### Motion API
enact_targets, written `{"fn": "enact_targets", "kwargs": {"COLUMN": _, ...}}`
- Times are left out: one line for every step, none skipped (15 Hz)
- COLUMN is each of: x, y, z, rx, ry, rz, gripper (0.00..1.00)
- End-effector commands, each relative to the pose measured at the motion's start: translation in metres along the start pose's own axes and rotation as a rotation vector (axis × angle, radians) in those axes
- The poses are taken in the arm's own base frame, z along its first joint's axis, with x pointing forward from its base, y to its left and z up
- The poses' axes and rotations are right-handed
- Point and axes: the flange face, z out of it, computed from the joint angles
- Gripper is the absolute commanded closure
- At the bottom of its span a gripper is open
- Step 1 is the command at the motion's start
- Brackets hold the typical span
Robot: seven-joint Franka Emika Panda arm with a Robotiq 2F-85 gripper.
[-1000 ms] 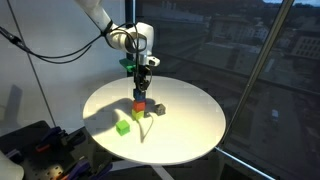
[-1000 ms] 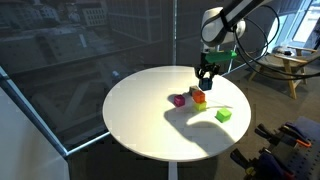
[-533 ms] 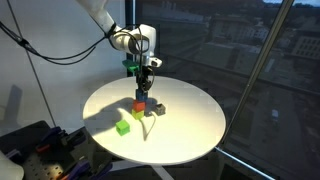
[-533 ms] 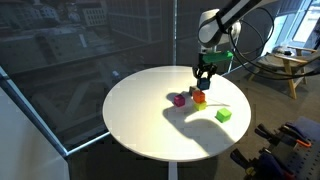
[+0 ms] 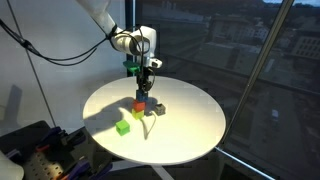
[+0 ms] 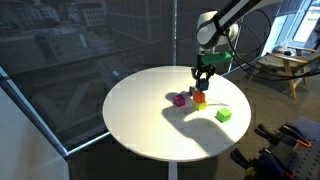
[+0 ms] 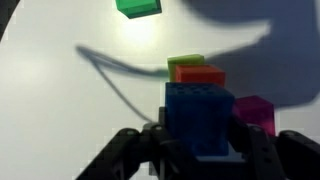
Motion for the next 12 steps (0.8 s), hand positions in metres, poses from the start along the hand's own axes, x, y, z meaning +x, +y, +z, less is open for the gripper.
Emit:
{"fn": "enact_targets", "kwargs": {"x": 0.0051, "y": -0.0045, "z": -0.0031, "rx": -0.008, "ry": -0.010, "rz": 0.015, "gripper": 0.69}}
{"fn": "enact_targets", "kwargs": {"x": 0.0048, "y": -0.0056, "z": -0.0020, "rx": -0.010, "ry": -0.010, "rz": 0.014, "gripper": 0.69}}
{"fn": "enact_targets", "kwargs": {"x": 0.0042, "y": -0.0071, "z": -0.0008, "rx": -0.011, "ry": -0.010, "rz": 0.011, "gripper": 0.69}}
{"fn": "enact_targets", "kwargs": {"x": 0.0037, "y": -0.0081, "z": -0.0002, "rx": -0.012, "ry": -0.011, "rz": 0.009, "gripper": 0.69}}
{"fn": "enact_targets", "kwargs": {"x": 0.0031, "y": -0.0092, "z": 0.0003, "rx": -0.013, "ry": -0.010, "rz": 0.008, "gripper": 0.69}}
{"fn": "enact_targets", "kwargs": {"x": 0.0026, "y": -0.0103, "z": 0.0003, "rx": -0.013, "ry": -0.011, "rz": 0.006, "gripper": 0.69}}
{"fn": "enact_targets", "kwargs": {"x": 0.0023, "y": -0.0107, "z": 0.0003, "rx": -0.013, "ry": -0.011, "rz": 0.005, "gripper": 0.69}}
{"fn": "enact_targets", "kwargs": {"x": 0.0021, "y": -0.0109, "z": 0.0006, "rx": -0.013, "ry": -0.012, "rz": 0.004, "gripper": 0.69}}
{"fn": "enact_targets", "kwargs": {"x": 0.0021, "y": -0.0107, "z": 0.0012, "rx": -0.012, "ry": -0.014, "rz": 0.004, "gripper": 0.69}}
{"fn": "enact_targets", "kwargs": {"x": 0.0020, "y": -0.0105, "z": 0.0020, "rx": -0.012, "ry": -0.016, "rz": 0.004, "gripper": 0.69}}
{"fn": "enact_targets", "kwargs": {"x": 0.0018, "y": -0.0106, "z": 0.0028, "rx": -0.013, "ry": -0.017, "rz": 0.004, "gripper": 0.69}}
{"fn": "enact_targets", "kwargs": {"x": 0.0017, "y": -0.0105, "z": 0.0039, "rx": -0.012, "ry": -0.019, "rz": 0.004, "gripper": 0.69}}
